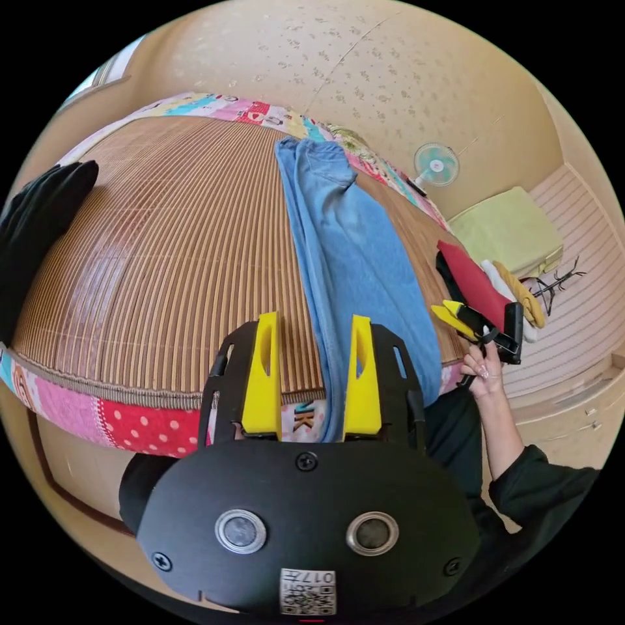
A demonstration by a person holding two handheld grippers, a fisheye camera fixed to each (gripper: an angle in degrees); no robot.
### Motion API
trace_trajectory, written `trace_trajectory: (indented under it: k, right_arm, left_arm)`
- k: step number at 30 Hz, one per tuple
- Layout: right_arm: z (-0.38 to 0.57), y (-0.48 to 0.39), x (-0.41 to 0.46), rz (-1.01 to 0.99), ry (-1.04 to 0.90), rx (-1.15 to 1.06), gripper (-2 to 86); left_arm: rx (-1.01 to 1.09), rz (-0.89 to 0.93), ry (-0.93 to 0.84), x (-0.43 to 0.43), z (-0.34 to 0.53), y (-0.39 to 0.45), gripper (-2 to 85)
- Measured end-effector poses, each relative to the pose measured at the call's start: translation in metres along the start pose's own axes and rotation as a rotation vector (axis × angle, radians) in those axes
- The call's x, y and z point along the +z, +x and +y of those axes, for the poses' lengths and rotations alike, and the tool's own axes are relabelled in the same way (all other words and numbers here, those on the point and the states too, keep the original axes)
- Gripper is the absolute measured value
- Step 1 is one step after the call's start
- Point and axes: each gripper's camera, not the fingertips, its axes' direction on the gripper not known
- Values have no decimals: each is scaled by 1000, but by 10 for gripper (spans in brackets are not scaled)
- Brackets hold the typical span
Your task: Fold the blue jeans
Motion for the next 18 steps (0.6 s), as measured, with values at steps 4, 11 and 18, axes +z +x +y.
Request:
trace_trajectory:
  k: [4, 11, 18]
  right_arm:
    - [-5, -31, 10, -21, -41, -41, 117]
    - [0, -46, -19, -389, -108, 45, 36]
    - [47, -157, -172, -721, 43, -267, 23]
  left_arm:
    - [-33, 3, 29, -5, 23, 3, 136]
    - [-211, 390, -90, -5, 35, -47, 20]
    - [11, 948, 129, -132, 88, -54, 2]
